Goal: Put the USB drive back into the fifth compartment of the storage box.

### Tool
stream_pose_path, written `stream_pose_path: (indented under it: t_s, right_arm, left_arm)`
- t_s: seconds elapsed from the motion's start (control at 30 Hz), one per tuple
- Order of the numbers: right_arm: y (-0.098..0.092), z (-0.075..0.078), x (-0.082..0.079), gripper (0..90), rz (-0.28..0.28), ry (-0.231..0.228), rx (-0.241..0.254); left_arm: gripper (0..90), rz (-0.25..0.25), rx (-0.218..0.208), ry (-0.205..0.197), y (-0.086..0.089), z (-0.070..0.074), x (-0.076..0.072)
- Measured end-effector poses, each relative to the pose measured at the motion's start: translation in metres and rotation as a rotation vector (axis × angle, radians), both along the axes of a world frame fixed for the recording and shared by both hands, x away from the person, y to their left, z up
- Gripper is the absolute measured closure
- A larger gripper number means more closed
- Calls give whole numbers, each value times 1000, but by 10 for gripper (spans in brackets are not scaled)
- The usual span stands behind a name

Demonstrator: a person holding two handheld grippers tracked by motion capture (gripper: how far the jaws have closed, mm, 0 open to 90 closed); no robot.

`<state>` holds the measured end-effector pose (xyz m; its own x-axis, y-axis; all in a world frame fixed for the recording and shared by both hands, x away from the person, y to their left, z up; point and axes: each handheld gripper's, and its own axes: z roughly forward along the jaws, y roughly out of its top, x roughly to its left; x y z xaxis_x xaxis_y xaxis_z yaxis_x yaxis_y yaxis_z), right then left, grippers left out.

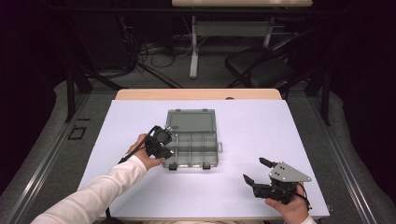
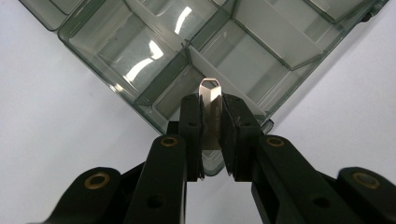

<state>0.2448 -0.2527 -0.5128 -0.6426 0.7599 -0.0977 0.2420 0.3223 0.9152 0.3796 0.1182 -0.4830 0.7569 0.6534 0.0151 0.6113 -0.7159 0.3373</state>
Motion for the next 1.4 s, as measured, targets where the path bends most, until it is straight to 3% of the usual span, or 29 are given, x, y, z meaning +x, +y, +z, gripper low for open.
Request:
stream_pose_path:
  t_s: [0.9, 1.4]
  right_arm:
    - [-2, -1, 0, 195, -8, 6, 5]
    - [-3, -1, -1, 195, -10, 8, 4]
  left_arm:
    - [784, 18, -1, 7, 2, -4, 7]
    - [615, 25, -38, -8, 8, -1, 7]
